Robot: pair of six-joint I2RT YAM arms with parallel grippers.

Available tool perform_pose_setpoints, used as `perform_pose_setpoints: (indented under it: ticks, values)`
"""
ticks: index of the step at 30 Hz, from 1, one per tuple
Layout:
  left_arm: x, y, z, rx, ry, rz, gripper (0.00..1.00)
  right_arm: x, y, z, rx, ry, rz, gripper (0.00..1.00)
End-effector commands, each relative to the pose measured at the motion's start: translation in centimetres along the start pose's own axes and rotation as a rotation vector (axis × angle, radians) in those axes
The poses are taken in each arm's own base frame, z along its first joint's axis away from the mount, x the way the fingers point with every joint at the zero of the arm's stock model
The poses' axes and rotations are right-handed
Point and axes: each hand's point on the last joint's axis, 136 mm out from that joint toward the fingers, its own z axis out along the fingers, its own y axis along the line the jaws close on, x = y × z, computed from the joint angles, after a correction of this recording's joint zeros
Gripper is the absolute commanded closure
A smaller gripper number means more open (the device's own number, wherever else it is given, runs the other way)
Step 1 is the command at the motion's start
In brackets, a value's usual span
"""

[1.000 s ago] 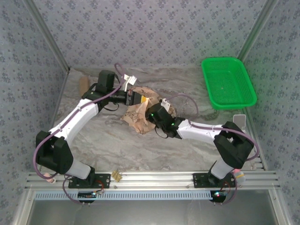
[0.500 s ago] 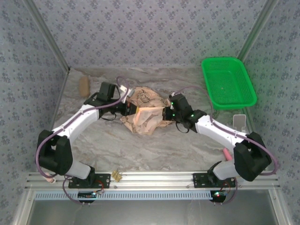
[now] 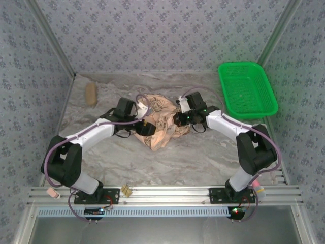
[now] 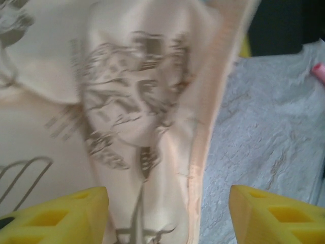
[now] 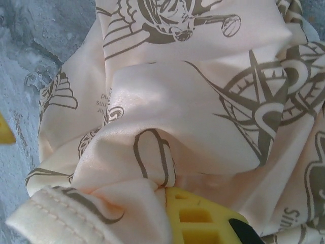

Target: Fold the inside-out t-shirt

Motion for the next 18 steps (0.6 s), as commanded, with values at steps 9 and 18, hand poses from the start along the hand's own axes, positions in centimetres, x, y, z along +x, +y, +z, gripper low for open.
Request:
perform_pose_setpoints:
  ticks: [9,18]
  values:
    - [-1.0,-0.6,5.9,-0.150,0.044,0.239,0.34,-0.4,-0.2,-0.2,-0.053,-0.028,0.108,0.99]
    - [-2.6,1.1,7.0,-0.247,0.060,0.266,1.00,0.3,-1.6,-0.6,0.029,-0.057,0.190,0.75]
